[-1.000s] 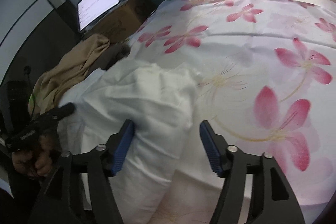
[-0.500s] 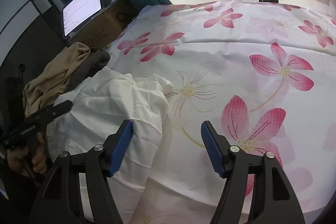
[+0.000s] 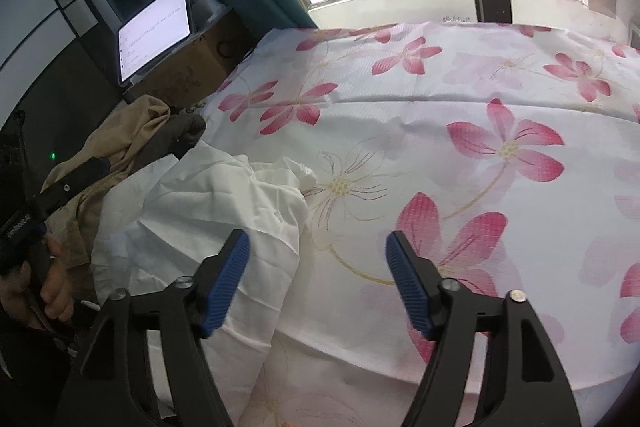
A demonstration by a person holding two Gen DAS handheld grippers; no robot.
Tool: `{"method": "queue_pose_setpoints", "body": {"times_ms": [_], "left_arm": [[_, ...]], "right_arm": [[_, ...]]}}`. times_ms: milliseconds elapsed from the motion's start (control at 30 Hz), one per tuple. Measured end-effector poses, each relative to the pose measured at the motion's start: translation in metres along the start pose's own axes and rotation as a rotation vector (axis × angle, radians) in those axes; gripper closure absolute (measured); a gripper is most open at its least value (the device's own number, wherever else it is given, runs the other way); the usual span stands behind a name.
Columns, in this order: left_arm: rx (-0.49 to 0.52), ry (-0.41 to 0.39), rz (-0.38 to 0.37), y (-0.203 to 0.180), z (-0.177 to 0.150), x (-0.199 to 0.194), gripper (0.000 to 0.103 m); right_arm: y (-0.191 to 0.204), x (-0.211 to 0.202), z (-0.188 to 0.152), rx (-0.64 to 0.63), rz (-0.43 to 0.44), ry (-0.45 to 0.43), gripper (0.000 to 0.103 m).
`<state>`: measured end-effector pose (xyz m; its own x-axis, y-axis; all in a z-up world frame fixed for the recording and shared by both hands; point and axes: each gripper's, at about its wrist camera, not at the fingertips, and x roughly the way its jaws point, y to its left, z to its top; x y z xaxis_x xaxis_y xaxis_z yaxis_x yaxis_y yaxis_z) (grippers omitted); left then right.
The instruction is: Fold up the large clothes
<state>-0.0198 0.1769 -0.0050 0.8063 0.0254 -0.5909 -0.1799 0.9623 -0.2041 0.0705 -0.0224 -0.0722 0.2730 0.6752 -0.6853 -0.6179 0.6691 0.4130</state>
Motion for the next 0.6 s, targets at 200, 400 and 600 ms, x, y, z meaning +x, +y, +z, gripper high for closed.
{"method": "queue_pose_setpoints", "body": {"times_ms": [200,400,600], "left_arm": [[0.013,0.0,-0.03,-0.015,-0.002,0.001,0.044],[-0.009,0.028,-0.011,-0.026,-0.011,0.007,0.044],[-0.018,0.02,0.044,-0.043,-0.019,0.011,0.029]], "right_arm": [[-0.008,-0.017,-0.005,0.029,-0.016,-0.037,0.022],[-0.017,-0.033,-0.013,0.042,-0.055,-0.066,0.022],[-0.029,-0.05,-0.025,0.03,-0.127,-0.097,0.021]]}}
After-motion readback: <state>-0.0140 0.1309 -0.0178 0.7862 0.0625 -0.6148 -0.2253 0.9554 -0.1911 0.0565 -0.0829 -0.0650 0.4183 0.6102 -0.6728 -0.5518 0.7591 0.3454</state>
